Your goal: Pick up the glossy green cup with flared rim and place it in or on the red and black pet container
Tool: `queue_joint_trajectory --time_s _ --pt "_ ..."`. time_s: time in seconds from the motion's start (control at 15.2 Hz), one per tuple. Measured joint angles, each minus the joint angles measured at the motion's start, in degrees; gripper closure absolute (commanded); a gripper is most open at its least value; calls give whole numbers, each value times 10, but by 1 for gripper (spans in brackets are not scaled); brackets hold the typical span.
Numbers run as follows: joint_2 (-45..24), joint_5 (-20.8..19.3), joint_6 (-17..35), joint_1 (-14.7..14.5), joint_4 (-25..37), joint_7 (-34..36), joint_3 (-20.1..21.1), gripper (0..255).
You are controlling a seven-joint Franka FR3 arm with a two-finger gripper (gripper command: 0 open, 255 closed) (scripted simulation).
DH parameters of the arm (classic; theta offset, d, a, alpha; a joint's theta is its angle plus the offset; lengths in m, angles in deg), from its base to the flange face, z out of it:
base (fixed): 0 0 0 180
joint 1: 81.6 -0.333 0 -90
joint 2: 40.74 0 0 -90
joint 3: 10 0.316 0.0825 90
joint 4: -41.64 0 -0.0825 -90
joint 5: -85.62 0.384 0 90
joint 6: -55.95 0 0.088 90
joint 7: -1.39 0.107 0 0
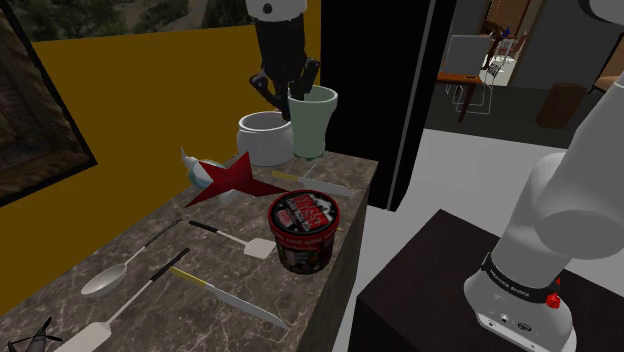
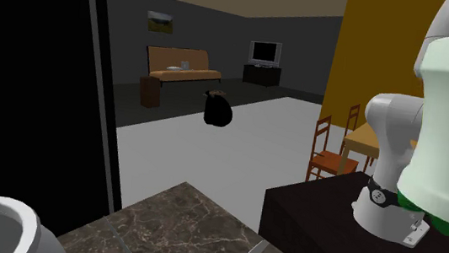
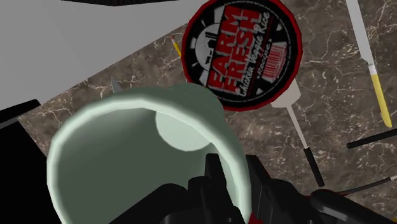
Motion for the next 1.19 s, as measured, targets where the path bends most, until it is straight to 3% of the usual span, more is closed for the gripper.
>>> queue_joint_trajectory --time_s 0.33,1.19 --pt "-25 -7 -27 -30 37 67 40 255" --pt "-9 1 67 -31 -73 84 40 255"
